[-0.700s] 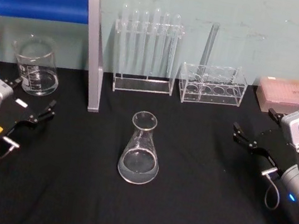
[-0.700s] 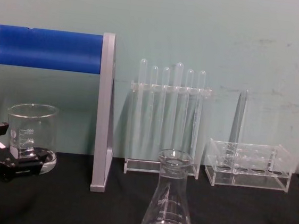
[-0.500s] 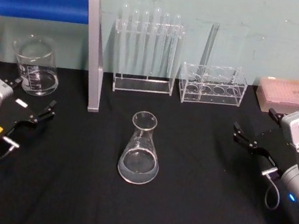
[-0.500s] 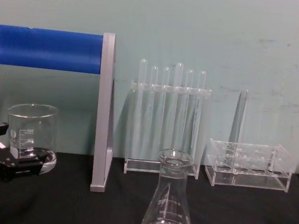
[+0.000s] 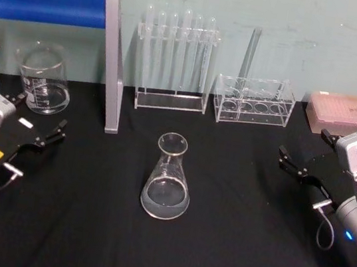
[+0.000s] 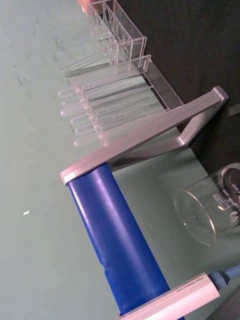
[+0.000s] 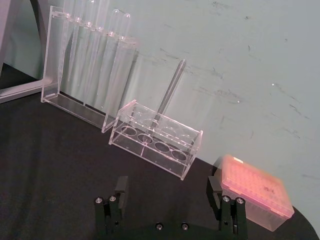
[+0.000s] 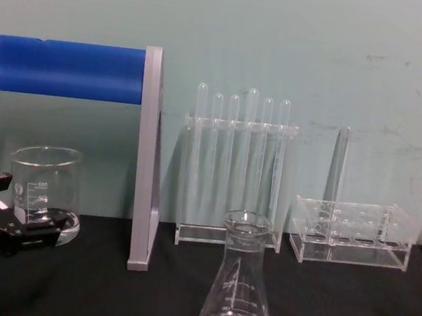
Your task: Grasp the erlenmeyer flask with one hand, shake it three times, then place it back.
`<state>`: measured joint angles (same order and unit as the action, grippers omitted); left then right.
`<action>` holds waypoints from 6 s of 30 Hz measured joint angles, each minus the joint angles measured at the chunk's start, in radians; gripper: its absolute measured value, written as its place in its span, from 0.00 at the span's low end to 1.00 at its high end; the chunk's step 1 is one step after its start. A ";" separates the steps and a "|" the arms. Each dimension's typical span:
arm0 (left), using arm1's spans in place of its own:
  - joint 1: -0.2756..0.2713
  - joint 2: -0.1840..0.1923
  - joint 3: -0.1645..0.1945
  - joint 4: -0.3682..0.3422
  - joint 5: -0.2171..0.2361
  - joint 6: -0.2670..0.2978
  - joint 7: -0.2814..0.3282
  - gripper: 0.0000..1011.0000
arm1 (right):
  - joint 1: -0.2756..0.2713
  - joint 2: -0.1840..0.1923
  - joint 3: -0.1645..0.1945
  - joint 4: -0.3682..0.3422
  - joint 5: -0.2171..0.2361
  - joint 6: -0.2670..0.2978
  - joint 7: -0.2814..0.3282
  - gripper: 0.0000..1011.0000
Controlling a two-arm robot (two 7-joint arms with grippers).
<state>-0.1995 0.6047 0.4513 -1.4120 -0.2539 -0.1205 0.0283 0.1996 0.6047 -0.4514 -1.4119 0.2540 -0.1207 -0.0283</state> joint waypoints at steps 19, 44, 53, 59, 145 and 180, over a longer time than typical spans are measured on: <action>0.000 0.000 0.000 0.000 0.000 0.000 0.000 0.99 | -0.002 0.000 0.002 -0.001 0.000 0.000 0.002 0.99; 0.000 0.000 0.000 0.000 0.000 0.000 0.000 0.99 | -0.182 0.032 0.074 -0.210 0.187 0.053 0.235 0.99; 0.000 0.000 0.000 0.000 0.000 0.000 0.000 0.99 | -0.168 -0.006 0.044 -0.224 0.193 0.054 0.315 0.99; 0.000 0.000 0.000 0.000 0.000 0.000 0.000 0.99 | -0.124 -0.055 0.020 -0.197 0.178 0.062 0.349 0.99; 0.000 0.000 0.000 0.000 0.000 0.000 0.000 0.99 | 0.060 -0.310 -0.026 0.023 0.030 0.078 0.449 0.45; 0.000 0.000 0.000 0.000 0.000 0.000 0.000 0.99 | 0.054 -0.286 0.068 -0.146 0.065 0.137 0.406 0.44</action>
<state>-0.1995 0.6047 0.4514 -1.4120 -0.2539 -0.1205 0.0283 0.2539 0.3191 -0.3833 -1.5578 0.3186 0.0165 0.3781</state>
